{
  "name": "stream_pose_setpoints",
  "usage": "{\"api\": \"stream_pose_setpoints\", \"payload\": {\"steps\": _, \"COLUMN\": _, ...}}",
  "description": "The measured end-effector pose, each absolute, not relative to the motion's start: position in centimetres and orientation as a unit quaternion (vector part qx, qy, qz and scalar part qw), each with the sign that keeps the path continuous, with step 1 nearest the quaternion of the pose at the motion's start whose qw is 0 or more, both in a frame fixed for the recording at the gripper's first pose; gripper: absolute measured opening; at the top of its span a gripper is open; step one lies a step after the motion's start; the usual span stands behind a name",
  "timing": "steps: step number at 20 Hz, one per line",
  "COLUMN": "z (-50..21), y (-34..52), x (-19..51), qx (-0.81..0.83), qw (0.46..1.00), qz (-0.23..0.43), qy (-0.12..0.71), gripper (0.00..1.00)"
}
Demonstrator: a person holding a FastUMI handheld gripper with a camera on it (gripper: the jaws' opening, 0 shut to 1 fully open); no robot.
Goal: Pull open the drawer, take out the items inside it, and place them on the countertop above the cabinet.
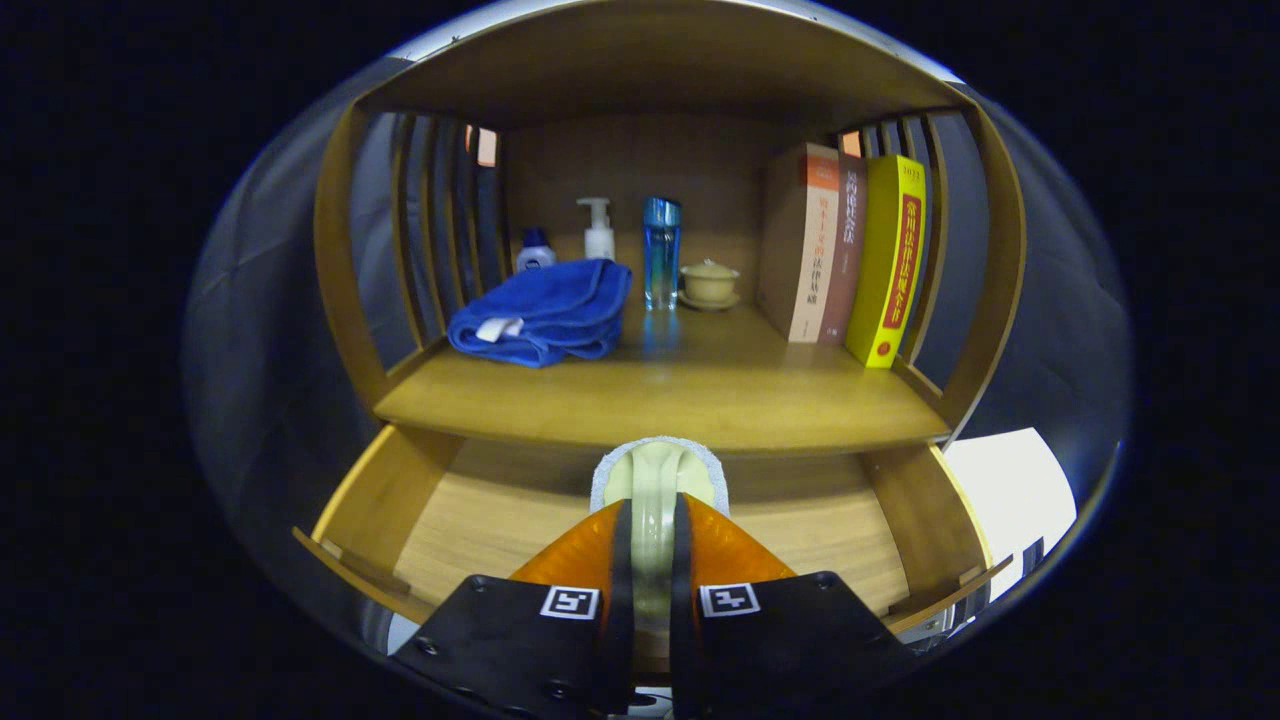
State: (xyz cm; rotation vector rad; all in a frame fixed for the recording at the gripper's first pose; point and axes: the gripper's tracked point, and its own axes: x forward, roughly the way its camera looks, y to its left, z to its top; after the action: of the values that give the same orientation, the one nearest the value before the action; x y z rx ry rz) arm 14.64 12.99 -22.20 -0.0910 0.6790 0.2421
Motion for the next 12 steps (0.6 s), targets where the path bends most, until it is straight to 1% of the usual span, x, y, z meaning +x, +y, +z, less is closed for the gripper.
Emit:
{"api": "stream_pose_setpoints", "payload": {"steps": 3, "z": -18.3, "y": 13.2, "x": 16.4, "qx": -0.041, "qw": 0.945, "qz": 0.124, "qy": 0.301, "gripper": 0.23}}
{"api": "stream_pose_setpoints", "payload": {"steps": 6, "z": -15.8, "y": 13.2, "x": 19.7, "qx": -0.042, "qw": 0.949, "qz": 0.124, "qy": 0.286, "gripper": 0.23}}
{"api": "stream_pose_setpoints", "payload": {"steps": 9, "z": -15.8, "y": 13.6, "x": 23.5, "qx": -0.042, "qw": 0.950, "qz": 0.110, "qy": 0.290, "gripper": 0.23}}
{"api": "stream_pose_setpoints", "payload": {"steps": 12, "z": -17.5, "y": 15.0, "x": 26.7, "qx": -0.041, "qw": 0.945, "qz": 0.106, "qy": 0.307, "gripper": 0.23}}
